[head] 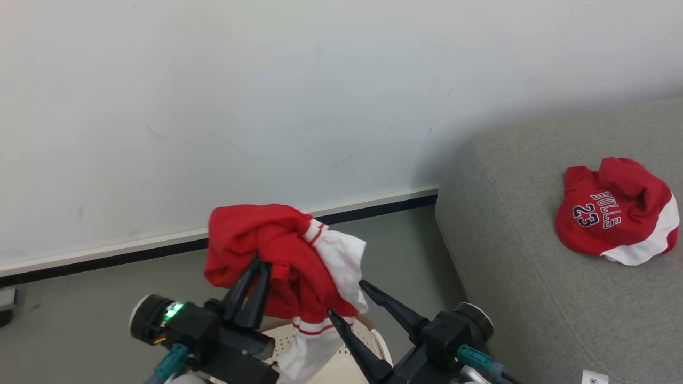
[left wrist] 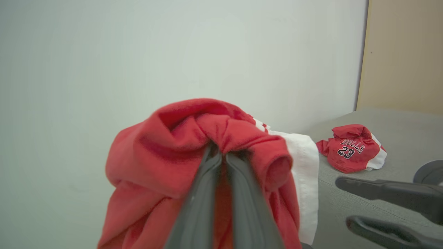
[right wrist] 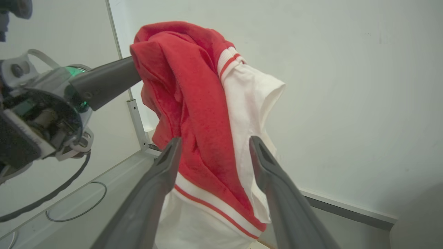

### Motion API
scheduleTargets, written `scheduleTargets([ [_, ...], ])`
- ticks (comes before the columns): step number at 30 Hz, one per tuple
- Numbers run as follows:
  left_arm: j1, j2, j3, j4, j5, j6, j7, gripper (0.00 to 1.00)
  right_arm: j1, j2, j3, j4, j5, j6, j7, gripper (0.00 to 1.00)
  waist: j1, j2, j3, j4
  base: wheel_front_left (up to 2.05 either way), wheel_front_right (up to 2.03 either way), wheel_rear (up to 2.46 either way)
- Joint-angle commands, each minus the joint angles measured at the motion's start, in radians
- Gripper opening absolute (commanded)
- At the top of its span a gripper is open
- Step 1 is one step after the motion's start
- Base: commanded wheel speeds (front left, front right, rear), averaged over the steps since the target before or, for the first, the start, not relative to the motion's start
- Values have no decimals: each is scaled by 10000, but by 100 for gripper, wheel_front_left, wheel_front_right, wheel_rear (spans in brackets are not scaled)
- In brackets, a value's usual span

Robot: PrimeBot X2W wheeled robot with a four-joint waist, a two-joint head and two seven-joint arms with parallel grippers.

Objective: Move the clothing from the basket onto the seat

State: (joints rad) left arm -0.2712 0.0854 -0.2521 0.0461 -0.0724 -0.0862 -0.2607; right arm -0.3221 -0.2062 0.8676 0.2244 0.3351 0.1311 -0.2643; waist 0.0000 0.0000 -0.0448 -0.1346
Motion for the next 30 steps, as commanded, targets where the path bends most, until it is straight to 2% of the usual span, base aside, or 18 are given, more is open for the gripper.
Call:
scheduleTargets([
  [1,-118,-33,-96,-54,51,-31,-58,0,-172,61,2,69,21,-6,-7,100,0,0,-3,22,0,0,0],
  [20,-384,-135,-1895,-1045,-34,-230,688,0,-229,399,-353,680,-542,-6,-7,100,0,0,120,159,0,0,0],
  [21,-380,-115,-1920,-1050,-11,-220,721,0,-212,419,-410,681,-595,-6,-7,51,0,0,136,167,0,0,0],
  [23,-363,-97,-1949,-992,-14,-209,735,0,-176,466,-523,669,-709,-6,-7,5,0,0,169,184,0,0,0],
  [24,-370,-53,-1957,-935,27,-201,770,0,-154,486,-554,654,-752,-6,-7,0,0,0,184,187,0,0,0],
  [30,-354,66,-1889,-690,61,-68,734,0,-125,494,-694,533,-842,-6,-9,0,0,0,278,167,0,0,0],
])
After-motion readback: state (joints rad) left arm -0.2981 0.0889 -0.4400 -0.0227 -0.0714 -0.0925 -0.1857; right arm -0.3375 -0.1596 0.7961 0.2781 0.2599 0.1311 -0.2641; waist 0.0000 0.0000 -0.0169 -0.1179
